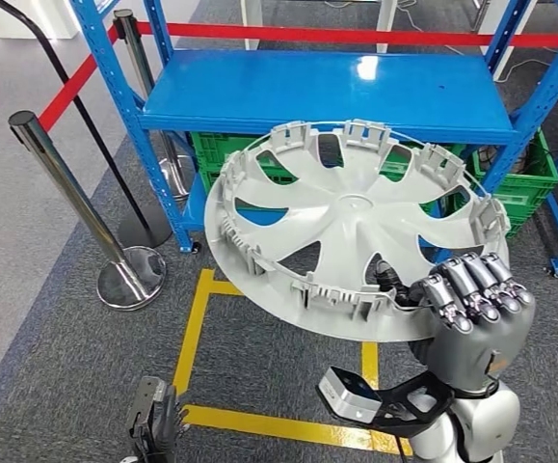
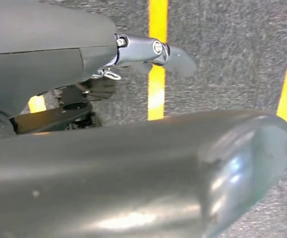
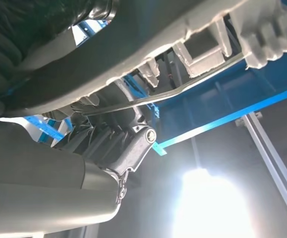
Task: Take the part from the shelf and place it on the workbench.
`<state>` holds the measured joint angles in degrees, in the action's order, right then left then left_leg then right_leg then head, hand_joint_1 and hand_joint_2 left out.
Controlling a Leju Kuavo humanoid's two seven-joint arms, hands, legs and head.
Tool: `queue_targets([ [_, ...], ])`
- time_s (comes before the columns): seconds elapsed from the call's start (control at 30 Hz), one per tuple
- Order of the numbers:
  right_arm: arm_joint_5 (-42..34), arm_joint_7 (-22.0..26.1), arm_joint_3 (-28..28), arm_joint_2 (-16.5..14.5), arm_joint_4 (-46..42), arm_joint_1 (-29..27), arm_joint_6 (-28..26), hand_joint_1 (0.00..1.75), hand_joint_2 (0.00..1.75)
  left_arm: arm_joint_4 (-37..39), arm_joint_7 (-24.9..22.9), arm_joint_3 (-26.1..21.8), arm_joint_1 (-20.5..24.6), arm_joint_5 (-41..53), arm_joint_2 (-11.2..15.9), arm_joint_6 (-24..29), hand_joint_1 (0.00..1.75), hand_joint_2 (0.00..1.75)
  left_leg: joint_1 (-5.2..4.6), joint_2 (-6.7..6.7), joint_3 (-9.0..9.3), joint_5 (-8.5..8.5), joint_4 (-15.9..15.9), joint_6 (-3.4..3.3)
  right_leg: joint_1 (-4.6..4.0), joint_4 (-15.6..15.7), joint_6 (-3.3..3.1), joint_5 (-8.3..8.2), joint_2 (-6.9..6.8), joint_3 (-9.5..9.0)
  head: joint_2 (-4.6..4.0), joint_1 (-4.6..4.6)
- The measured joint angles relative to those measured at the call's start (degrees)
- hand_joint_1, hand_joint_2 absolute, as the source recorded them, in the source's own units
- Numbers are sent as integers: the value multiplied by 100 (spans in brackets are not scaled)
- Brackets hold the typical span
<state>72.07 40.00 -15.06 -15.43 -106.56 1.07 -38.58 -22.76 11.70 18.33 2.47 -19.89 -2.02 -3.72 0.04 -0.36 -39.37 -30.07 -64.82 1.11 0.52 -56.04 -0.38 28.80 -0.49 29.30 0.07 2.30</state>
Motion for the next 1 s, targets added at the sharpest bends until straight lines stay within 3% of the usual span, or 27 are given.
queue_targets([
  [0.03,3,0,11,-2,4,3,0,175,175,1,-2,8,7,0,4,0,0,0,6,2,-70,-259,-401,14,-3,-25,-13,-62,-4,98,0,7],
  [0.07,9,0,22,-2,10,3,0,175,175,1,-4,14,14,0,8,0,0,0,7,2,-105,-391,-754,21,-6,-55,-16,-124,-7,207,0,8],
  [0.1,15,0,32,-3,17,3,0,175,175,1,-5,16,20,0,11,0,0,0,8,2,-82,-369,-969,21,-9,-90,-16,-182,-10,318,0,9],
  [0.13,22,0,40,-3,24,3,0,175,175,2,-8,17,28,0,14,-1,0,0,7,2,20,-229,-1001,13,-12,-128,-12,-236,-11,432,0,9],
  [0.2,29,0,54,-7,30,6,0,175,175,5,-16,20,60,0,23,-4,0,0,2,2,496,52,-492,-36,-21,-203,12,-341,-8,637,0,10],
  [0.27,31,0,62,-10,29,12,0,175,175,8,-20,21,104,0,36,-14,0,0,-21,0,1107,-20,385,-101,-37,-251,62,-444,-9,755,0,5],
  [0.3,29,0,64,-11,30,16,0,175,175,11,-19,21,120,0,40,-19,0,0,-39,-3,1282,-99,678,-128,-36,-248,89,-502,-16,778,0,4],
  [0.33,27,0,66,-11,31,21,0,175,175,17,-19,21,130,0,41,-24,0,0,-57,-4,1351,-133,843,-152,-33,-233,117,-567,-22,792,0,4],
  [0.4,23,1,74,-10,32,28,0,175,175,34,-20,21,129,0,36,-30,0,0,-50,14,1243,-14,888,-219,-25,-211,172,-605,-14,855,0,5],
  [0.43,21,1,79,-10,32,29,0,175,175,42,-21,21,127,0,38,-31,0,0,-37,27,1166,63,901,-264,-24,-291,198,-465,0,919,0,-5],
  [0.47,21,1,86,-9,32,30,0,175,175,49,-21,21,127,0,37,-33,0,0,-23,41,1076,146,912,-302,-22,-476,223,-217,14,999,0,-18],
  [0.53,21,1,97,-9,39,30,0,175,175,56,-21,22,130,0,38,-37,0,0,-25,49,883,301,902,-340,-11,-1173,256,388,26,1154,0,-37],
  [0.57,20,0,102,-9,45,30,0,175,175,61,-21,22,130,0,34,-39,0,0,-28,51,782,379,893,-338,-8,-1541,268,540,26,1192,0,-37],
  [0.6,20,0,107,-9,51,30,0,175,175,66,-21,23,130,0,34,-41,0,0,-30,54,678,454,879,-333,-8,-1804,275,541,27,1178,0,-36],
  [0.63,20,0,113,-9,56,30,0,175,175,71,-21,23,131,0,34,-42,0,0,-30,58,578,522,861,-323,-8,-1893,274,410,27,1092,0,-36],
  [0.67,20,0,119,-9,59,31,0,175,175,76,-20,23,131,0,34,-43,0,0,-30,61,480,587,839,-310,-8,-1788,266,223,27,911,0,-35],
  [0.7,22,0,123,-9,62,33,0,175,175,81,-20,23,132,0,33,-45,0,0,-30,61,390,650,814,-294,-8,-1500,252,79,27,638,0,-35],
  [0.73,25,0,126,-10,64,41,0,175,175,85,-19,23,132,0,33,-48,0,0,-38,58,314,707,789,-271,-11,-1081,235,58,29,290,0,-36],
  [0.8,33,0,127,-12,71,62,0,175,175,92,-11,23,135,0,34,-54,0,0,-54,50,207,835,753,-221,-21,-261,212,241,40,-286,0,-29],
  [0.83,37,0,130,-13,73,70,0,175,175,97,-6,23,138,0,36,-56,0,0,-56,49,176,902,754,-193,-32,-46,200,326,45,-398,0,-28],
  [0.87,40,0,137,-13,76,73,0,175,175,104,-1,23,137,0,37,-59,0,0,-52,47,153,968,761,-164,-38,36,181,337,48,-390,0,-24],
  [1.0,43,0,153,-13,80,70,0,175,175,116,3,23,128,0,38,-63,0,0,-50,43,126,1055,782,-112,-42,24,133,275,43,-284,0,-22],
])
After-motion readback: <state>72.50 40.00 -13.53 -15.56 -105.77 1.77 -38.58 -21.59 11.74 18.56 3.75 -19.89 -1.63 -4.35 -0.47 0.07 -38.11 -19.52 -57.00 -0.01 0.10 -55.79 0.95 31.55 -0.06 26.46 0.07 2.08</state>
